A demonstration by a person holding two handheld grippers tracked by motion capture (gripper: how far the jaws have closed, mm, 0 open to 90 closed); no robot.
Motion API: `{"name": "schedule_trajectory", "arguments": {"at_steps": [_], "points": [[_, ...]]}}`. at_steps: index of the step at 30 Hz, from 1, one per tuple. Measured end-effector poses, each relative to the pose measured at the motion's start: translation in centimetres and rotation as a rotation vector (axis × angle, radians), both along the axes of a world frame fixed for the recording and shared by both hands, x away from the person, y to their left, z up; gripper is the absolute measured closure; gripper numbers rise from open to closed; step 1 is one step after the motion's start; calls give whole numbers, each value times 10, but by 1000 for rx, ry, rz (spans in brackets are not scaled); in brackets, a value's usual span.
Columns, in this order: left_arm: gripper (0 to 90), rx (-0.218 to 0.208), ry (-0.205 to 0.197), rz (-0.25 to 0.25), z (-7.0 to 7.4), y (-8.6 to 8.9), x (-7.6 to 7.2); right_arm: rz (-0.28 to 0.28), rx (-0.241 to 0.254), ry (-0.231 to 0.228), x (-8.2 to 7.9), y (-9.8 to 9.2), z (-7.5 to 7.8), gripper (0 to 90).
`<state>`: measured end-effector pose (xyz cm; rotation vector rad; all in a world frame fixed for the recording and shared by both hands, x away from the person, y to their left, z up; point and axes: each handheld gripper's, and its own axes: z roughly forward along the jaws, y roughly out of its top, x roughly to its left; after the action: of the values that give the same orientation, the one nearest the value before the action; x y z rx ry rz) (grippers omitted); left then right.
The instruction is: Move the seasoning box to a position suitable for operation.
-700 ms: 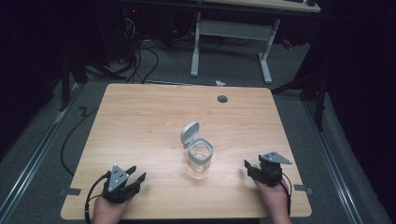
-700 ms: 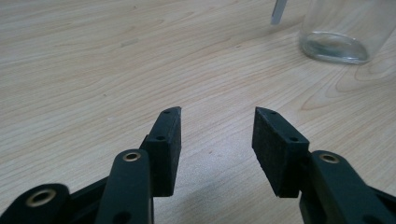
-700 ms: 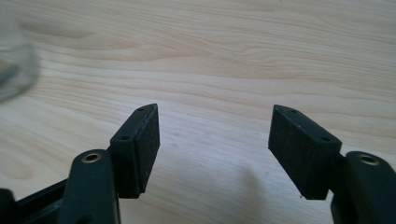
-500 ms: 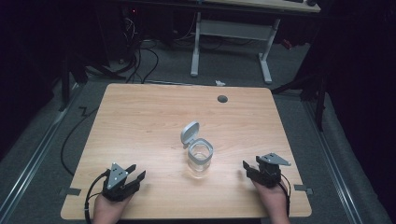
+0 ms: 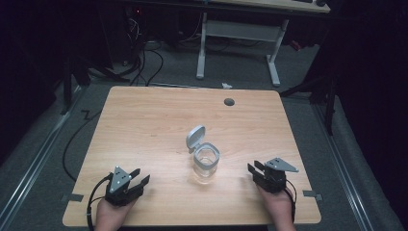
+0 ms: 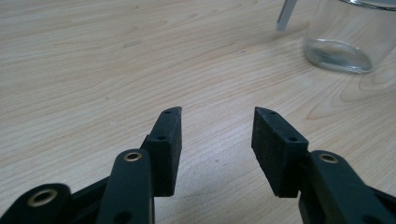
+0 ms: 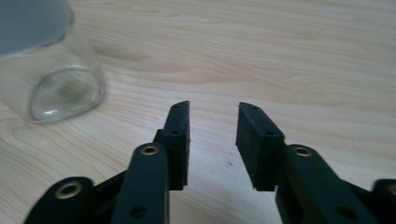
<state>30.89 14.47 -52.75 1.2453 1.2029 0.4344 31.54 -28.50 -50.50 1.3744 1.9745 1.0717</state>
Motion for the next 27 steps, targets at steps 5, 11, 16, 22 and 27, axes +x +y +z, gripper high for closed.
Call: {"name": "schedule_trajectory", "arguments": {"at_steps": [5,11,16,22,27], "points": [[524,14,-13,0,-1,1,-1,42,-24,9,11,19,2,801],[552,3,-4,3,-1,1,-1,81,-42,17,26,37,4,900],[552,9,-4,1,-2,1,-2,106,-55,10,36,53,5,900],[546,4,0,2,-2,1,-1,140,-55,5,48,71,5,900],[542,5,3,3,-3,2,-1,173,-61,4,50,84,3,899]]}}
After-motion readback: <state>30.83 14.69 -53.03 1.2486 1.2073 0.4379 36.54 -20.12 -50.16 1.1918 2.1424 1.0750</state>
